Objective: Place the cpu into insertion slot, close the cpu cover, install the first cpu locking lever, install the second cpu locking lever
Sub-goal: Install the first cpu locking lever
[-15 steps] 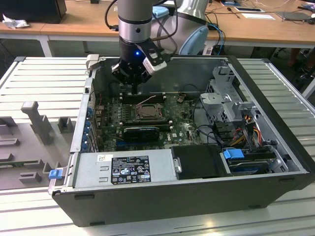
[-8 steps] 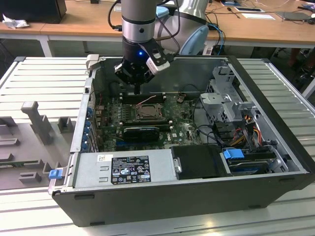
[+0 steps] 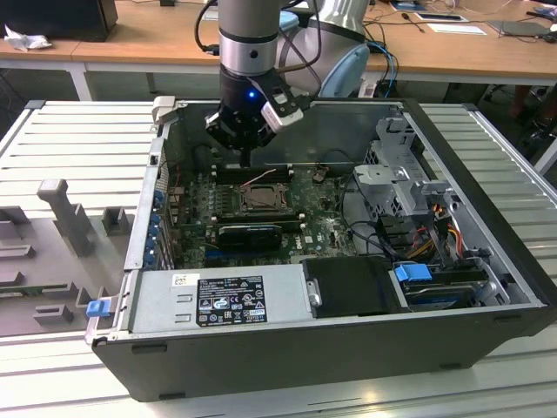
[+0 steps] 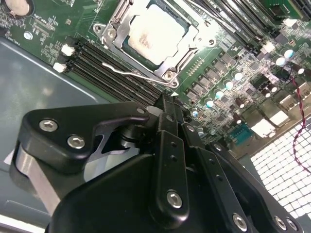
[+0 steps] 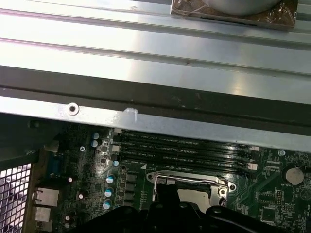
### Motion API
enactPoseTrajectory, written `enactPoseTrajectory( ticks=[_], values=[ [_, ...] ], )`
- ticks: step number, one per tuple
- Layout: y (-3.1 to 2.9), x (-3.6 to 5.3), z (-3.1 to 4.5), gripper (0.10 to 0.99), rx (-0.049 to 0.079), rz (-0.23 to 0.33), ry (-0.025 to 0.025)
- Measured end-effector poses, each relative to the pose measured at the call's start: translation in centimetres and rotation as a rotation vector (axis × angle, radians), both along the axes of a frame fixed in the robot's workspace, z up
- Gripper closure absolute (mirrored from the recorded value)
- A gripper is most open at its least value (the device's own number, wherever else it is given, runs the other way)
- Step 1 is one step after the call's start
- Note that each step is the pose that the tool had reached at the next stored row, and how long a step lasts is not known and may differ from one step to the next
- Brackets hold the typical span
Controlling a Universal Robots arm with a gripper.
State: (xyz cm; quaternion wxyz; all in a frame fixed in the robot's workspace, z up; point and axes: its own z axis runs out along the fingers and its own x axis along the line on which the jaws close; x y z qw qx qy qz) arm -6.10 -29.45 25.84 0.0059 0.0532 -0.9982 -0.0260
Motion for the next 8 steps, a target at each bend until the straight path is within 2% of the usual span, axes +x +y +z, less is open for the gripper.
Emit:
enactPoseTrajectory(
  ticks=[1,2,4,5,8],
  values=[
    [0.00,0.01,-0.02,0.980,0.000,-0.015,0.0000],
    [0.00,0.03,-0.06,0.980,0.007,-0.020,-0.0001],
    [0.00,0.05,-0.16,0.980,0.032,-0.029,0.0002],
    [0.01,0.12,-0.27,0.980,0.036,-0.035,0.0000],
    [0.00,0.55,-0.87,0.980,0.037,-0.043,0.0002]
  ],
)
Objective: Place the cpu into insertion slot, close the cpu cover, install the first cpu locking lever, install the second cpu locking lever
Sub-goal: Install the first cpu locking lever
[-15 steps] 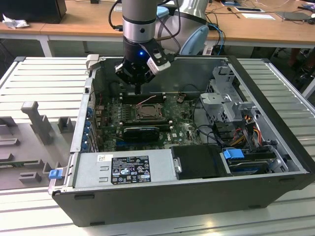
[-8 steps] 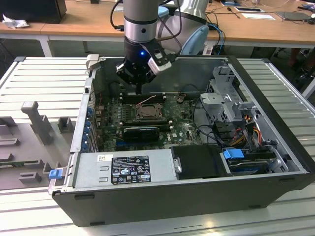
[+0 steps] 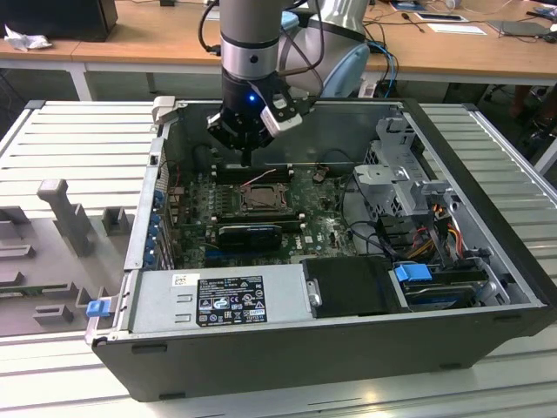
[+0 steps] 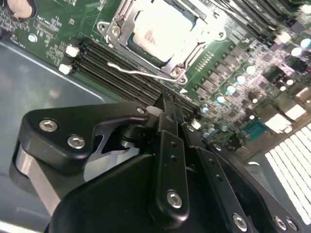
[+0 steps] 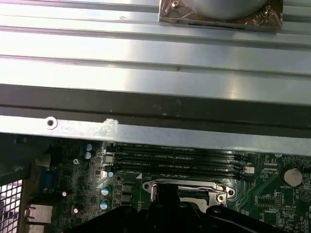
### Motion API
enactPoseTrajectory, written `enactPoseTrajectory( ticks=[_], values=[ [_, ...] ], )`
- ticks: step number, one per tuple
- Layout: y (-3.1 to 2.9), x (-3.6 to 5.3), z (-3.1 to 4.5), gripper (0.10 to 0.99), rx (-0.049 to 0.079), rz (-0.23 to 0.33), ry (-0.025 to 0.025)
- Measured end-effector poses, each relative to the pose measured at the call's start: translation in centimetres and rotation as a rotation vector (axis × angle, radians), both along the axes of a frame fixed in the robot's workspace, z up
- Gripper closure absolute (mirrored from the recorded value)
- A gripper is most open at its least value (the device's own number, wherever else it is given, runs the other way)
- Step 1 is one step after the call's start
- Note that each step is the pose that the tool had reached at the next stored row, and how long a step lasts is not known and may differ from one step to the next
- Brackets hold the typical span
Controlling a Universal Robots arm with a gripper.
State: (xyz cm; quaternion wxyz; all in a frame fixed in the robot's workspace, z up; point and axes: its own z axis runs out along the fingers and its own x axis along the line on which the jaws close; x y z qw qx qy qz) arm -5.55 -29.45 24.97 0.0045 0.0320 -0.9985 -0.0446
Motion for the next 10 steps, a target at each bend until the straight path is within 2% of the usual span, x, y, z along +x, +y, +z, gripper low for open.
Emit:
enactPoseTrajectory(
  ticks=[6,10],
  values=[
    [0.09,0.85,-1.14,0.980,0.000,0.000,-0.0001],
    [0.10,0.87,-1.24,0.980,0.000,0.000,0.0000]
  ],
)
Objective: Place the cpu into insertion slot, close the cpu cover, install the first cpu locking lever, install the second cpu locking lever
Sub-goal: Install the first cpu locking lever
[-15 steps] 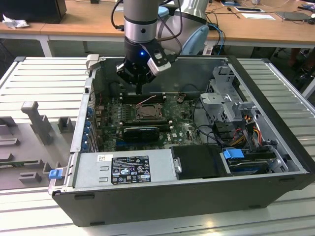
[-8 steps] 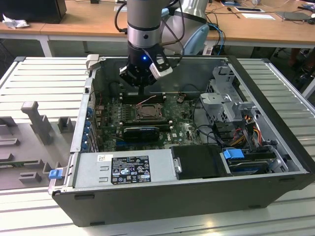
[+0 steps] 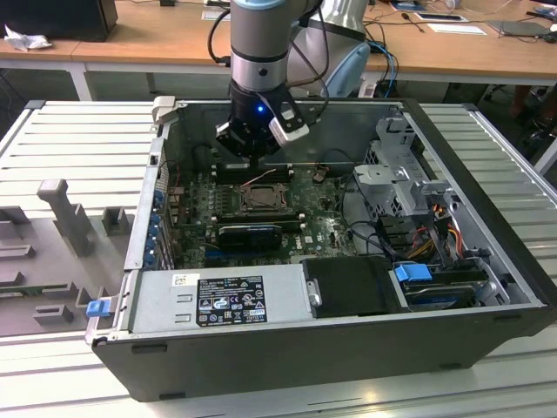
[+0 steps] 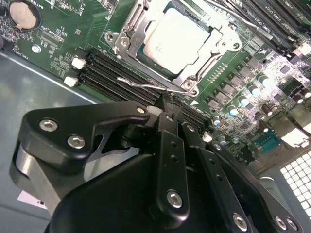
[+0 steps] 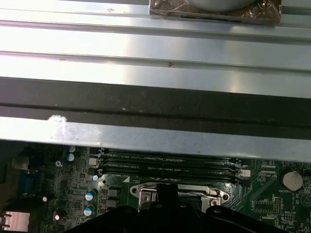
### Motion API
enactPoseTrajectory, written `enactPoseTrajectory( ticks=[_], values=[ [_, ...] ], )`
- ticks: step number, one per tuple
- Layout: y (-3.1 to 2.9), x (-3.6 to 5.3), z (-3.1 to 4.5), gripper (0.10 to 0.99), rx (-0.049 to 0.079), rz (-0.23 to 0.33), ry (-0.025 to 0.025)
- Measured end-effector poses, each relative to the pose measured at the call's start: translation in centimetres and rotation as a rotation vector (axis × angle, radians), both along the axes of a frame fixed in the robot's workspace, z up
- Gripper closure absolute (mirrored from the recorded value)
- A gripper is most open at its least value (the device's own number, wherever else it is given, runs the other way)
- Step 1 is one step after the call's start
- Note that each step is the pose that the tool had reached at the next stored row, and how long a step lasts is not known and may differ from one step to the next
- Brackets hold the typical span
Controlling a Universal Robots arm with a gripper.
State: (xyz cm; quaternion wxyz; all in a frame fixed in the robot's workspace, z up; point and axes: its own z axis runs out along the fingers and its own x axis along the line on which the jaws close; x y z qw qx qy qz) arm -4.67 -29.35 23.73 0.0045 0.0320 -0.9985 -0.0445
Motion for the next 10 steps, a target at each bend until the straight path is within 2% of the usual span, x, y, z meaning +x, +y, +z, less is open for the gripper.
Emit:
enactPoseTrajectory(
  ticks=[5,10],
  values=[
    [0.03,0.04,-0.14,0.980,0.000,0.001,-0.0002],
    [0.53,0.58,-0.49,0.980,0.001,0.003,-0.0003]
  ],
)
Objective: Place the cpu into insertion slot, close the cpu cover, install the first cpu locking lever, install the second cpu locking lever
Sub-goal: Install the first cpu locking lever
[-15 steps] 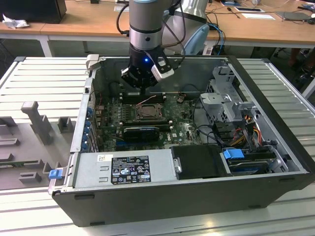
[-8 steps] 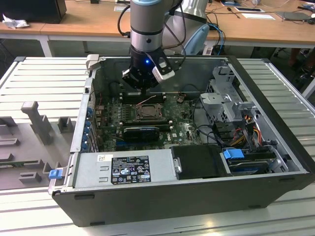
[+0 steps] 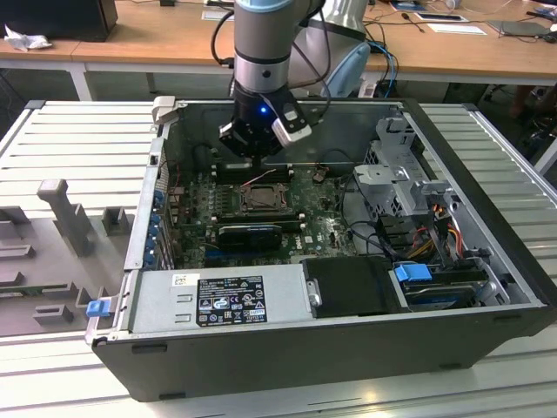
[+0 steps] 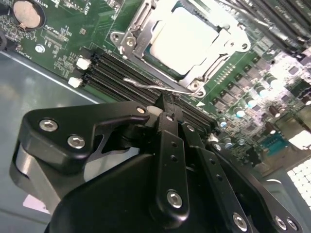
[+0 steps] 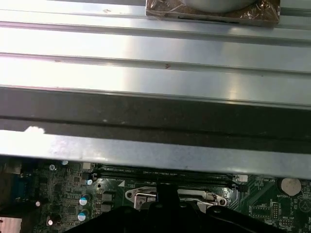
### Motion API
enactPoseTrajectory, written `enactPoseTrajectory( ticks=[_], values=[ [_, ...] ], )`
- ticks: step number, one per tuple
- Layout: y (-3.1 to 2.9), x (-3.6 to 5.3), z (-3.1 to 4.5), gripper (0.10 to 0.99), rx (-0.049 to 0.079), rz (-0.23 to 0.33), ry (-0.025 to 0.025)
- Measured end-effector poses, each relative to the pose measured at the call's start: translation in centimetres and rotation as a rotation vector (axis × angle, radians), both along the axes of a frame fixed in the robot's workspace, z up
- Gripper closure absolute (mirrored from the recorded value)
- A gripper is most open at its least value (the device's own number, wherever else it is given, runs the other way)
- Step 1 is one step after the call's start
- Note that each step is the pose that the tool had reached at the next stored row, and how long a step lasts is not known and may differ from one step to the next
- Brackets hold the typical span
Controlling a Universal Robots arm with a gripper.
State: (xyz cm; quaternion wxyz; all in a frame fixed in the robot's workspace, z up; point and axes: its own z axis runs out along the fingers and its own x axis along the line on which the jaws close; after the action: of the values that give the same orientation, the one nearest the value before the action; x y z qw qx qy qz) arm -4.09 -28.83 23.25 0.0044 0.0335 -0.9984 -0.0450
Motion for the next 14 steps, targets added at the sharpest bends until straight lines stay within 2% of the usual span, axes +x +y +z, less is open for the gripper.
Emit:
enactPoseTrajectory(
  ticks=[4,5,6,7,8,14],
  values=[
    [0.20,0.34,-0.28,0.980,0.002,0.000,-0.0006],
    [0.20,0.35,-0.29,0.980,0.002,0.000,-0.0039],
    [0.21,0.36,-0.31,0.980,0.002,0.000,-0.0102],
    [0.22,0.37,-0.33,0.980,0.002,0.000,-0.0142],
    [0.23,0.42,-0.37,0.980,0.002,0.000,-0.0164],
    [0.32,1.22,-0.66,0.980,0.003,-0.001,-0.0164]
  ],
)
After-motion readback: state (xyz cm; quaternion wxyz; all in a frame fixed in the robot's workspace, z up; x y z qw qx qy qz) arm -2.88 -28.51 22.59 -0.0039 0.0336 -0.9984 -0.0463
